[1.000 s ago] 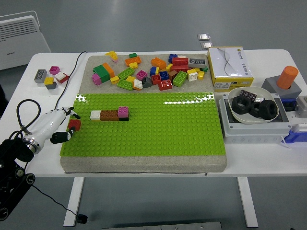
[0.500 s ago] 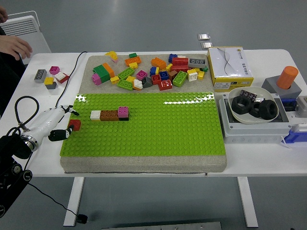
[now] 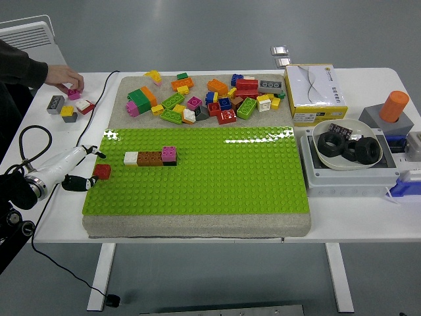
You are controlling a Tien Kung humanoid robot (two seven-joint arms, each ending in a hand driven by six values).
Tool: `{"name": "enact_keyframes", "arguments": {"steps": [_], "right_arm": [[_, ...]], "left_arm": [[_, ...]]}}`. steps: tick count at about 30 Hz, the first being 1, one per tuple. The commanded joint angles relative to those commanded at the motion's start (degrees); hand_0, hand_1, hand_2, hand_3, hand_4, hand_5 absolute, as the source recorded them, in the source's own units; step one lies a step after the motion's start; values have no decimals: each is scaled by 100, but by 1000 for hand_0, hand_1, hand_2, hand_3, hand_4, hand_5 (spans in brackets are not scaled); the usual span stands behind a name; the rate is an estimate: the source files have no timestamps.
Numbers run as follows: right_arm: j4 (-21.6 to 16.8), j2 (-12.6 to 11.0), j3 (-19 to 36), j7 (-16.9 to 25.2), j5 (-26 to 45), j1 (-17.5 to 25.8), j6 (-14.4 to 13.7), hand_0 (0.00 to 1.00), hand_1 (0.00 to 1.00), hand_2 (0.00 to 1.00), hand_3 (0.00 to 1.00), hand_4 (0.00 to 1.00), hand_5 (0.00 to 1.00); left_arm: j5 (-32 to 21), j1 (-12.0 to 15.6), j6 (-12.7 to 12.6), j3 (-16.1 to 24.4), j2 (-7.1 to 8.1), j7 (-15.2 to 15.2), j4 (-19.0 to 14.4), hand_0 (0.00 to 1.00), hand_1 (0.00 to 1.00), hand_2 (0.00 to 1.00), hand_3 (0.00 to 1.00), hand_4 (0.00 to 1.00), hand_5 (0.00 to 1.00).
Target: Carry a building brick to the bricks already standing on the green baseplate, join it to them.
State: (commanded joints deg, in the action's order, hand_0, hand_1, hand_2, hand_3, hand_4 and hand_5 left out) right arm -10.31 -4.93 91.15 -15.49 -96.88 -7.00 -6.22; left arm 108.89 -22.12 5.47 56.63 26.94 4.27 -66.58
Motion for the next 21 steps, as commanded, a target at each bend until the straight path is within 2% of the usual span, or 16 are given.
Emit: {"name": "enact_keyframes", "arguments": {"steps": [15,16,21], "right_arm": [[0,-25,196,0,-215,-49,28,521,568,756,846,934,998],[0,-26,206,1,-227,-51,29,521,566,756,846,935,998],[0,-29,234,2,-255,-55,33,521,566,756,846,935,998]], "left_arm": [[-110,-190,34,-167,-65,15,231,958,962,968,757,639,2],[-108,-195,30,-165,-72,13,252,962,965,963,656,583,2],[-102,-192,19,-150,-99,12,303,962,965,963,656,583,2]]}}
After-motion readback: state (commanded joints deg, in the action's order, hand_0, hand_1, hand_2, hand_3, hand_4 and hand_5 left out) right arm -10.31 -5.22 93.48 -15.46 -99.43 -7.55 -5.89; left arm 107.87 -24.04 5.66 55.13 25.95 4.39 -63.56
